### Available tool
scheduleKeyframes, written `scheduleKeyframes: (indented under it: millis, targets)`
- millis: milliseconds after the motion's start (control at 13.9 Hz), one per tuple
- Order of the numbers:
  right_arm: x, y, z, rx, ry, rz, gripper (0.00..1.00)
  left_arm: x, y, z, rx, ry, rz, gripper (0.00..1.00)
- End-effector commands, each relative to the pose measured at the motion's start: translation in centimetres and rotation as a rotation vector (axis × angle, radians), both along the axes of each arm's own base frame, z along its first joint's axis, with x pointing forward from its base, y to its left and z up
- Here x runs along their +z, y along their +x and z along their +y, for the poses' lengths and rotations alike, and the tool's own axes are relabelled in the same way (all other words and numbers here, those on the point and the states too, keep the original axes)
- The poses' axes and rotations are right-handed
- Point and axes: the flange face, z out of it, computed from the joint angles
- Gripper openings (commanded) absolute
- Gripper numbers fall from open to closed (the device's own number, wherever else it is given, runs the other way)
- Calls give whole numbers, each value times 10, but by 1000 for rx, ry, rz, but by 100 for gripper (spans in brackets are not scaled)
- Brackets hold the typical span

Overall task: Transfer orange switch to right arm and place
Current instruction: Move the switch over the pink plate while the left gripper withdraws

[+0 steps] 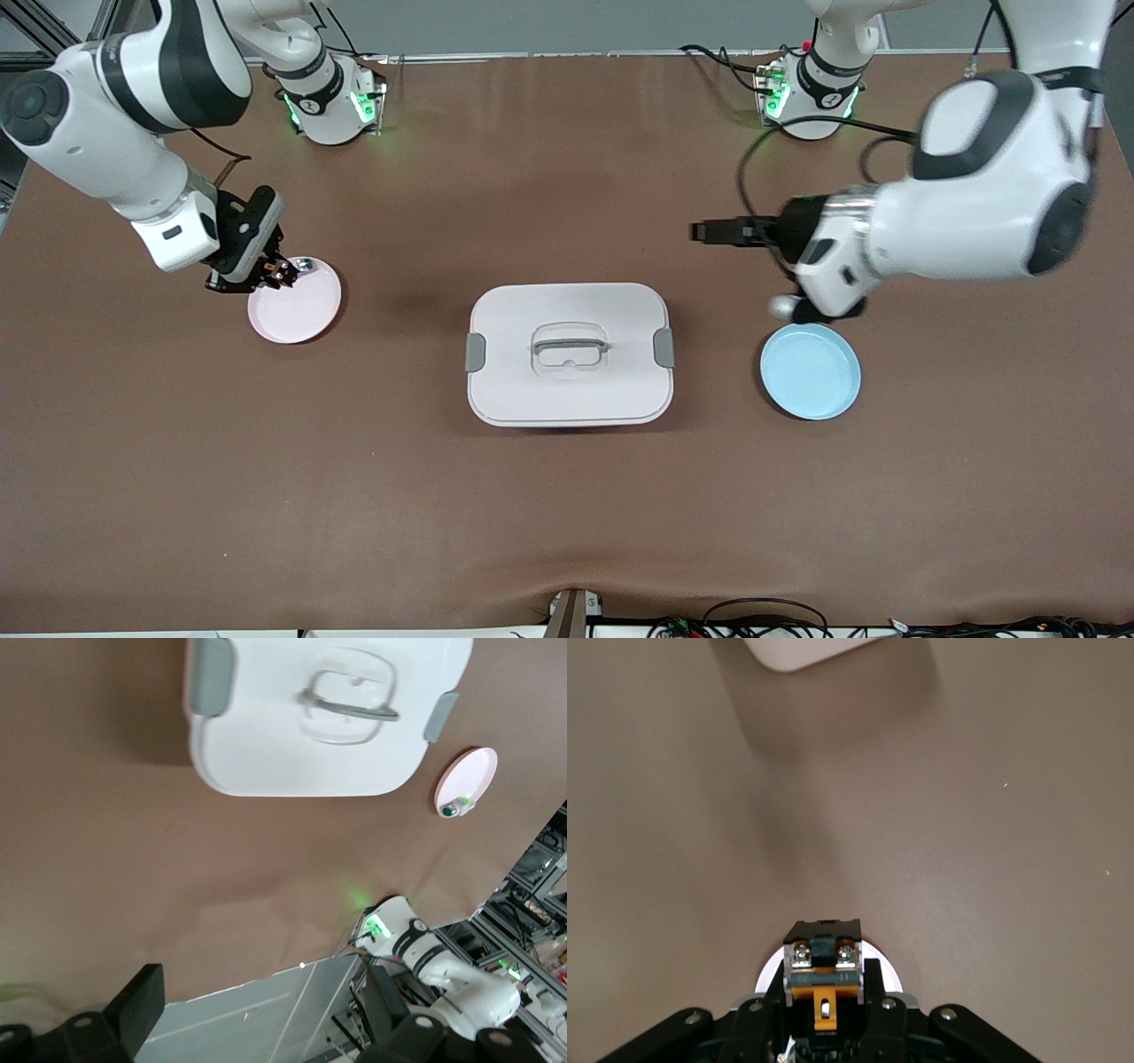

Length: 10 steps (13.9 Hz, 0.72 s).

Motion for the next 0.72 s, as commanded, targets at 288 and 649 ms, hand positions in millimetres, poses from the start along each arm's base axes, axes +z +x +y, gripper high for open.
scheduleKeyframes:
  millis: [288, 649]
  targets:
    - [-70, -26, -30, 146, -41, -49, 0, 13, 1, 97, 15, 214, -45, 100]
    - [-124, -33, -50, 177, -57, -54, 0, 11, -13, 111, 49, 443, -94, 100]
